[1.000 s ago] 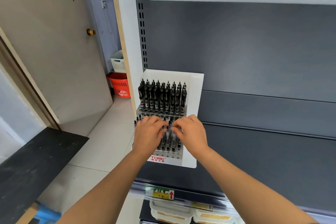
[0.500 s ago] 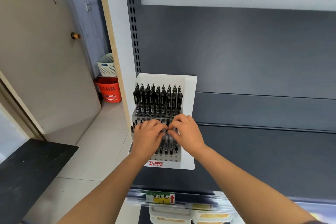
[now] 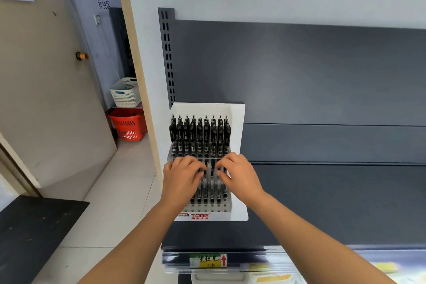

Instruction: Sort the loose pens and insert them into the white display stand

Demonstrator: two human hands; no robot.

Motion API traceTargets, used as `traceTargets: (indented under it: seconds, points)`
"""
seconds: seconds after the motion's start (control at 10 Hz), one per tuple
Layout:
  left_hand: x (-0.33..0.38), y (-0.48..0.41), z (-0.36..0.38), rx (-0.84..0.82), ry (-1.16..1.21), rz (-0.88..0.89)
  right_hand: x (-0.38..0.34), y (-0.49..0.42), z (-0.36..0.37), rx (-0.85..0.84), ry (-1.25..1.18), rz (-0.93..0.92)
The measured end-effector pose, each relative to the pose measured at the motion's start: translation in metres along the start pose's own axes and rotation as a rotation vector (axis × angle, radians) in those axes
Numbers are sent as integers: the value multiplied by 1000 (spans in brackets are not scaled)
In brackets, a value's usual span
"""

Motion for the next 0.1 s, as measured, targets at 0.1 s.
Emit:
traceTargets:
  seconds: [0.1]
  points:
    - [0, -7, -8, 22, 40, 8, -3, 0, -6, 56, -63, 61]
Point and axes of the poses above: each hand's wrist, its own y-axis away from the middle knuckle, its own z-axis out of the palm, x = y × z, the point moved 3 cm from there along -y, towards the middle knuckle, and after that the axes turned 4 degrees about y, right-handed, at the moved point
